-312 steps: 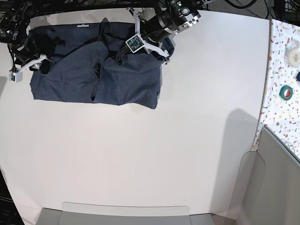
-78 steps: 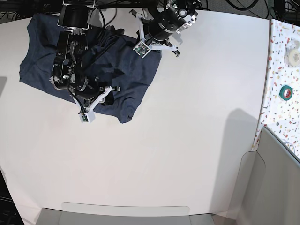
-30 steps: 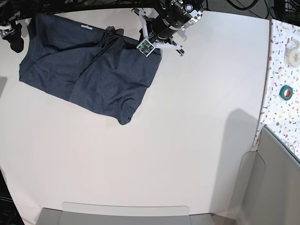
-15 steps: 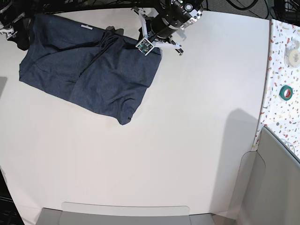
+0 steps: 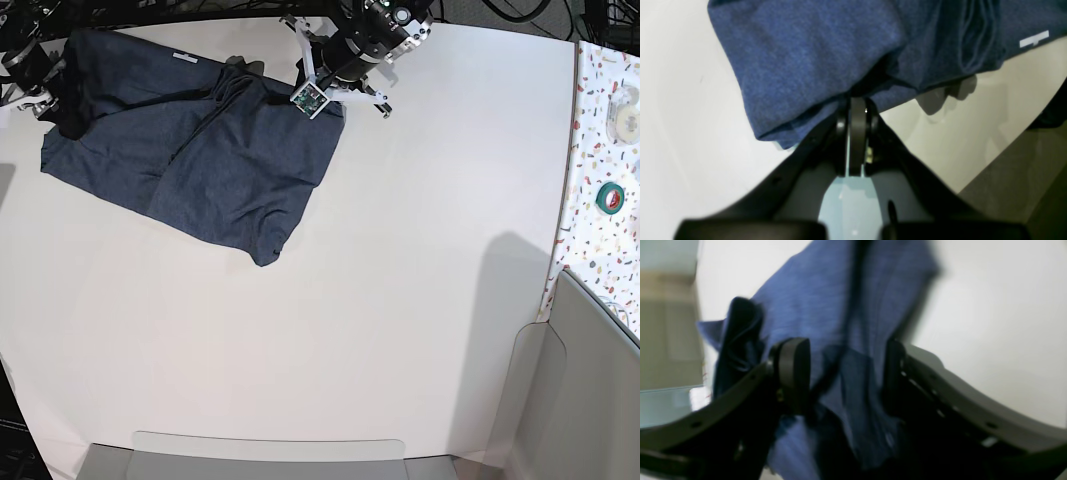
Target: Layout the t-shirt on the table in an organized manner, then fold the t-shirt properly
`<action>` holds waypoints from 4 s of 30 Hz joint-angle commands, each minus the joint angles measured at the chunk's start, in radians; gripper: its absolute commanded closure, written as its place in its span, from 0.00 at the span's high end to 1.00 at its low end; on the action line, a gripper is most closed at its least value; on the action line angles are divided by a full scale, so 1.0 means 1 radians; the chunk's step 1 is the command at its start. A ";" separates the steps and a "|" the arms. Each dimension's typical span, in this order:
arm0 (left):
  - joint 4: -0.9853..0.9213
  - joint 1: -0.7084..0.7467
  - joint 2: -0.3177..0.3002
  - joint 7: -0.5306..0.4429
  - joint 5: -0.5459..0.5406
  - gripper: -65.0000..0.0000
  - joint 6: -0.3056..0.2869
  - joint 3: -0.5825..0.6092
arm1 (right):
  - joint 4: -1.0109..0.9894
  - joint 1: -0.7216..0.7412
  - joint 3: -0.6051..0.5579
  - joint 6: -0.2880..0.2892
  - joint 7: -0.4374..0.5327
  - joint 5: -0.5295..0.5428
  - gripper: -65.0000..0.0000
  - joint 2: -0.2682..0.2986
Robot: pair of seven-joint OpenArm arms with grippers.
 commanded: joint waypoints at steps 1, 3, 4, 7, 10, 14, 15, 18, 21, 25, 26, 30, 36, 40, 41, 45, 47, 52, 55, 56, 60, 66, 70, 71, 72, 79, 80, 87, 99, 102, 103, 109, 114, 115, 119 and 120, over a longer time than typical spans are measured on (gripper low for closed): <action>0.015 0.003 0.007 -0.019 -0.005 0.00 -0.002 0.000 | -0.006 -0.018 -0.018 -0.012 -0.069 -0.095 0.50 -0.019; 0.015 0.002 0.007 -0.019 -0.005 0.00 -0.001 -0.001 | -0.006 -0.018 -0.042 -0.012 -0.069 -0.095 0.50 -0.025; 0.015 0.000 0.007 -0.018 -0.005 0.00 -0.001 -0.001 | -0.006 -0.018 -0.056 -0.012 -0.069 -0.095 0.50 -0.026; 0.014 -0.005 0.008 -0.016 -0.005 0.00 -0.001 -0.001 | -0.006 -0.023 -0.075 -0.012 -0.071 -0.095 0.50 -0.037; 0.014 -0.005 0.008 -0.015 -0.005 0.00 -0.001 -0.001 | -0.006 -0.024 -0.093 -0.012 -0.072 -0.095 0.50 -0.037; 0.014 -0.006 0.008 -0.015 -0.005 0.00 -0.001 -0.003 | -0.006 -0.024 -0.125 -0.012 -0.072 -0.098 0.49 -0.029; 0.014 -0.008 0.008 -0.013 -0.005 0.00 -0.001 -0.003 | -0.006 -0.024 -0.136 -0.012 -0.072 -0.099 0.49 -0.028; 0.015 -0.011 0.008 -0.013 -0.005 0.00 -0.001 -0.004 | -0.008 -0.024 -0.168 -0.012 -0.072 -0.099 0.46 -0.020; 0.020 -0.028 0.008 -0.012 -0.005 0.00 -0.001 -0.004 | -0.011 -0.023 -0.196 -0.012 -0.069 -0.101 0.27 -0.014; 0.032 -0.029 0.008 -0.021 -0.005 0.00 -0.001 -0.035 | -0.006 -0.023 -0.200 -0.012 -0.069 -0.101 0.09 -0.014; 0.037 -0.029 0.010 -0.022 -0.005 0.00 -0.001 -0.052 | -0.006 -0.021 -0.200 -0.012 -0.069 -0.101 0.10 -0.014; 0.041 -0.029 0.010 -0.024 -0.005 0.00 -0.001 -0.112 | -0.005 -0.018 -0.194 -0.012 -0.069 -0.101 0.10 0.004; 0.021 -0.066 0.011 -0.022 -0.005 0.00 -0.001 -0.178 | -0.003 -0.016 -0.194 -0.012 -0.069 -0.096 0.10 0.026; -0.020 -0.083 0.023 -0.010 -0.004 0.00 -0.001 -0.224 | 0.090 -0.021 -0.193 -0.012 -0.069 -0.095 0.10 0.024; -0.031 -0.083 0.025 -0.010 -0.004 0.00 -0.001 -0.230 | 0.130 -0.023 -0.193 -0.012 -0.069 -0.095 0.10 0.021; -0.083 -0.080 0.025 -0.010 -0.004 0.00 -0.001 -0.230 | 0.304 -0.038 -0.200 -0.012 -0.069 -0.095 0.10 0.004; -0.092 -0.078 0.025 -0.010 -0.004 0.00 -0.001 -0.228 | 0.377 -0.043 -0.202 -0.012 -0.069 -0.096 0.10 -0.016; -0.095 -0.077 0.019 -0.010 -0.004 0.00 -0.001 -0.228 | 0.545 -0.044 -0.282 -0.012 -0.071 -0.098 0.10 -0.054; -0.097 -0.077 0.017 -0.010 -0.004 0.00 -0.002 -0.228 | 0.617 -0.041 -0.352 -0.012 -0.071 -0.098 0.10 -0.075; -0.097 -0.077 0.017 -0.010 -0.004 0.00 -0.002 -0.228 | 0.634 -0.039 -0.377 -0.012 -0.069 -0.098 0.10 -0.082; -0.100 -0.075 0.016 -0.010 -0.004 0.00 -0.002 -0.227 | 0.651 -0.013 -0.475 -0.020 -0.069 -0.099 0.10 -0.123; -0.100 -0.058 0.014 -0.010 -0.002 0.00 -0.004 -0.227 | 0.651 0.039 -0.572 -0.021 -0.067 -0.164 0.10 -0.203; -0.100 -0.055 0.014 -0.010 -0.004 0.00 -0.005 -0.225 | 0.644 0.083 -0.622 -0.021 -0.067 -0.313 0.10 -0.275; -0.100 -0.055 0.014 -0.010 -0.004 0.00 -0.005 -0.225 | 0.644 0.092 -0.633 -0.021 -0.067 -0.362 0.10 -0.296; -0.100 -0.055 0.014 -0.010 -0.004 0.00 -0.005 -0.225 | 0.644 0.099 -0.641 -0.021 -0.067 -0.406 0.10 -0.313; -0.100 -0.035 0.014 -0.010 -0.002 0.00 -0.005 -0.225 | 0.629 0.149 -0.652 -0.021 -0.066 -0.684 0.10 -0.362; -0.100 -0.035 0.014 -0.010 -0.002 0.00 -0.005 -0.225 | 0.626 0.155 -0.652 -0.021 -0.066 -0.701 0.10 -0.362; -0.100 -0.034 0.014 -0.010 -0.002 0.00 -0.005 -0.225 | 0.535 0.181 -0.653 -0.025 0.037 -0.715 0.11 -0.362; -0.100 -0.018 0.016 -0.010 -0.004 0.00 -0.005 -0.225 | 0.373 0.284 -0.777 -0.025 0.048 -0.712 0.11 -0.362; -0.100 -0.018 0.016 -0.010 -0.004 0.00 -0.005 -0.225 | 0.394 0.304 -0.823 -0.025 0.048 -0.712 0.15 -0.362; -0.100 -0.018 0.016 -0.010 -0.004 0.00 -0.005 -0.225 | 0.404 0.309 -0.837 -0.025 0.048 -0.712 0.18 -0.362; -0.100 -0.005 0.016 -0.010 -0.005 0.00 -0.005 -0.225 | 0.410 0.341 -0.929 -0.025 0.048 -0.716 0.40 -0.362; -0.101 -0.005 0.014 -0.010 -0.005 0.00 -0.005 -0.188 | 0.321 0.395 -1.034 -0.025 0.048 -0.718 0.55 -0.362; -0.101 -0.003 0.014 -0.010 -0.005 0.00 -0.005 -0.182 | 0.307 0.404 -1.060 -0.025 0.048 -0.719 0.57 -0.362; -0.101 0.017 0.014 -0.010 -0.005 0.00 -0.005 -0.170 | 0.295 0.448 -1.189 -0.025 0.048 -0.785 0.58 -0.362; -0.101 0.017 0.014 -0.010 -0.005 0.00 -0.005 -0.170 | 0.296 0.458 -1.225 -0.025 0.048 -0.822 0.58 -0.362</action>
